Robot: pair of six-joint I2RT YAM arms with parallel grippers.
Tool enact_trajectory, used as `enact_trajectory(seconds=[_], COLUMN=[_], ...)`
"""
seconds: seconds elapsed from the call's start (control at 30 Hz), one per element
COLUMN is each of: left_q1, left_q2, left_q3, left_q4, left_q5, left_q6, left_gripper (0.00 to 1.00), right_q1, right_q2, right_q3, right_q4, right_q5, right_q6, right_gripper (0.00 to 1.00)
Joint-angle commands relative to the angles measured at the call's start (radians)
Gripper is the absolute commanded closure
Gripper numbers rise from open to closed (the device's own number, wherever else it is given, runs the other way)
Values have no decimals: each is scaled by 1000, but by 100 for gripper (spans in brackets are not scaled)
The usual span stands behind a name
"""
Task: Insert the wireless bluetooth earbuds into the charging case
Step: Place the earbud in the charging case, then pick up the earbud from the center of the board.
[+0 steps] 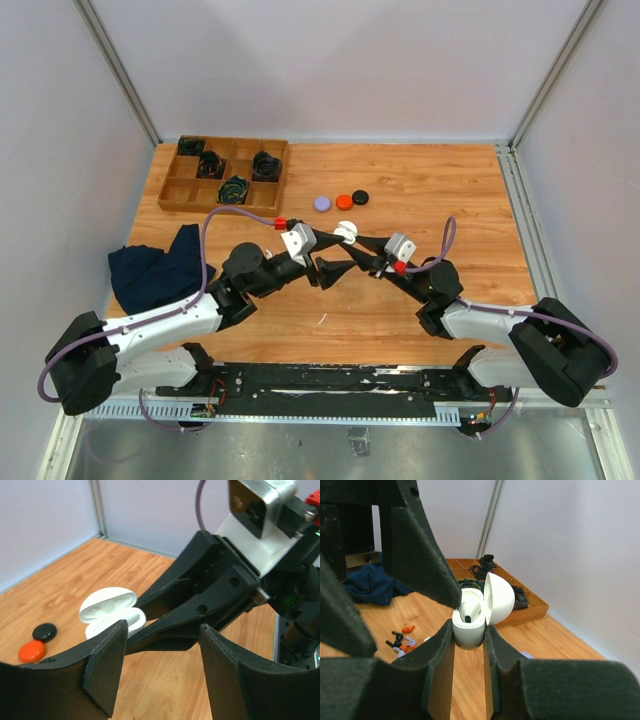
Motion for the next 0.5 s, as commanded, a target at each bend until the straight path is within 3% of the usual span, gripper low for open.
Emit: enact_trajectory(seconds=[0.0,0.3,0.47], left_q1=[-5,10,98], left_q2=[-38,-44,-16], left_q3=[46,118,152], left_q4=[-92,-430,-605], left_q5=[-149,-493,-539], left_q6=[-51,-148,-249], left_gripper=[35,35,35], right_q1=[10,8,8], right_q2=[12,23,26], right_q3=[-31,-91,-122], right_q4=[39,26,23], right_q5=[47,129,141], right_q6=[-44,-104,-116], right_gripper=[99,99,99])
